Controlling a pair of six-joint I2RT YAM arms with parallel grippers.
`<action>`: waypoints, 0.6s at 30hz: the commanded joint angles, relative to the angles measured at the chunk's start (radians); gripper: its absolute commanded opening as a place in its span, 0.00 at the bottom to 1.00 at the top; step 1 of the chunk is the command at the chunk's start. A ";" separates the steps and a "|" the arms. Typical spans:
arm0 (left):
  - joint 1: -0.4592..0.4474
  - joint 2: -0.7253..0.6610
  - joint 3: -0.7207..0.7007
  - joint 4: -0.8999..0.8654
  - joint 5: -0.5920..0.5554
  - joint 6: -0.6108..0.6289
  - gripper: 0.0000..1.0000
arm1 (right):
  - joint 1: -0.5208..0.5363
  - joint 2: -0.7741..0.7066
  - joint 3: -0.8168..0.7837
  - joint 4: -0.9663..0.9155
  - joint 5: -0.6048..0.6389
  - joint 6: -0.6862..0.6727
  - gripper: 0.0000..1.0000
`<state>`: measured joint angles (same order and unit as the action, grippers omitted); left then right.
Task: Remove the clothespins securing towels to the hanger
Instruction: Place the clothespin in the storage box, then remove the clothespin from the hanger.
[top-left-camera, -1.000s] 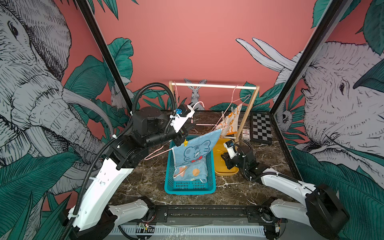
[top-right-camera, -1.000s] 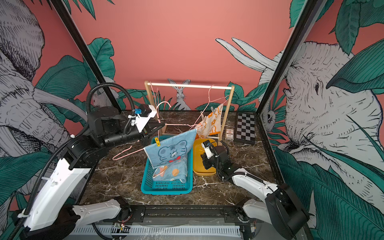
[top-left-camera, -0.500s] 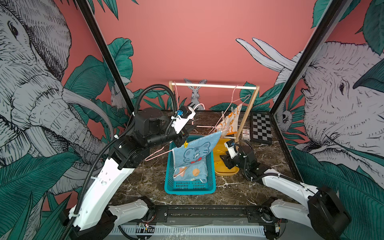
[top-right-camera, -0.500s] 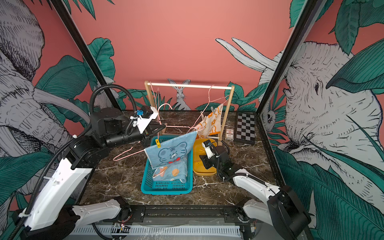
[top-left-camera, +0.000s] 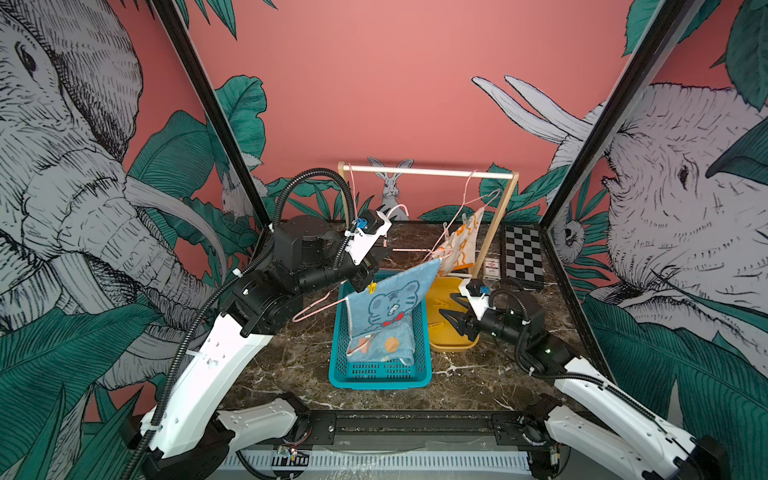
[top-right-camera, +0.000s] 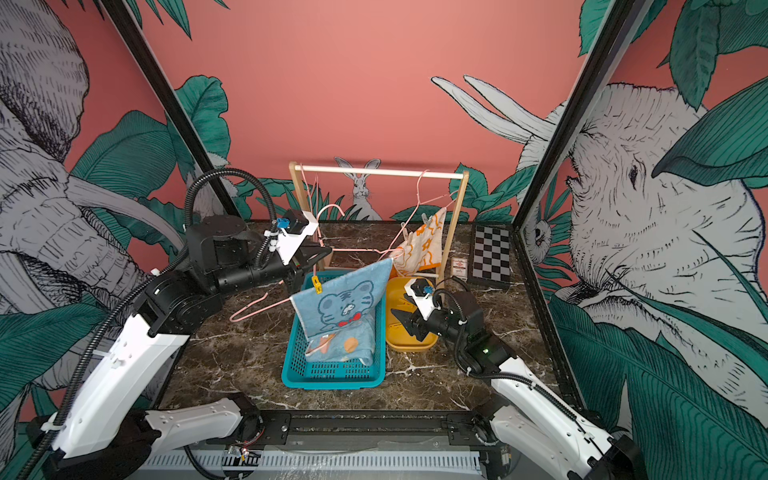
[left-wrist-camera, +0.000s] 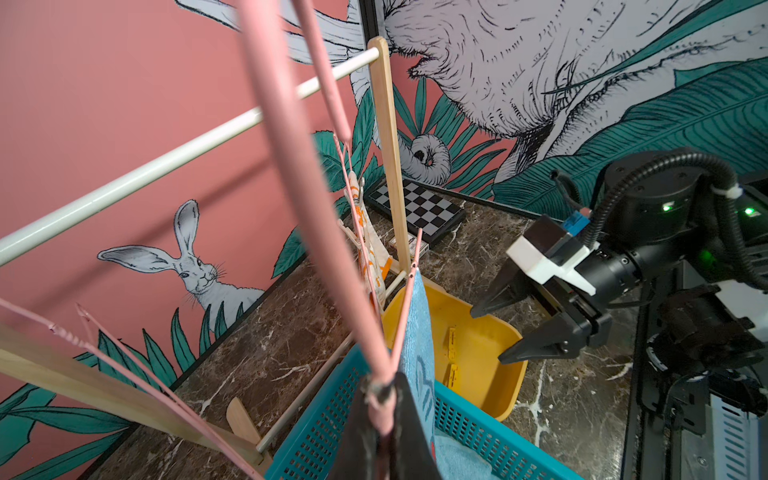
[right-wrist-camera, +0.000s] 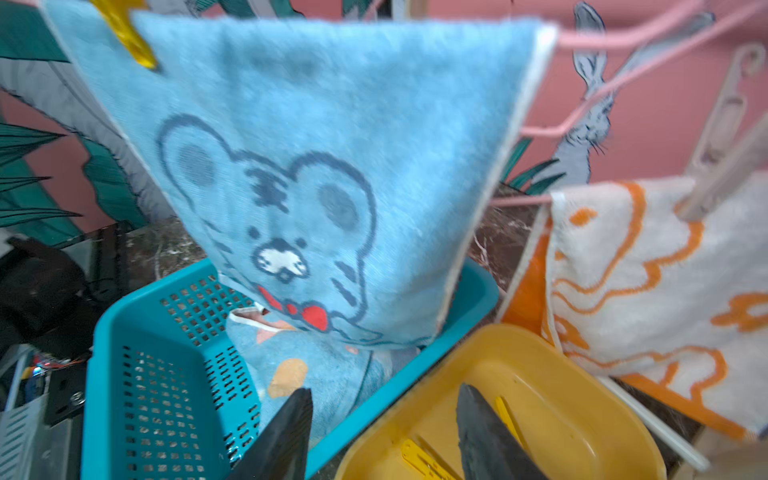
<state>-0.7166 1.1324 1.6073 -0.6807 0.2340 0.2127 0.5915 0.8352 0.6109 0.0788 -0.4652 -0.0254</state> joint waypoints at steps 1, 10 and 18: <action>0.000 -0.003 0.003 0.046 0.047 -0.012 0.00 | 0.019 0.006 0.074 0.004 -0.142 -0.082 0.57; 0.000 0.013 0.004 0.059 0.136 -0.021 0.00 | 0.119 0.155 0.262 -0.017 -0.203 -0.229 0.60; 0.000 0.035 0.011 0.076 0.195 -0.032 0.00 | 0.167 0.249 0.382 -0.047 -0.229 -0.298 0.61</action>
<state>-0.7166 1.1732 1.6073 -0.6624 0.3782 0.1970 0.7456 1.0725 0.9482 0.0277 -0.6525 -0.2665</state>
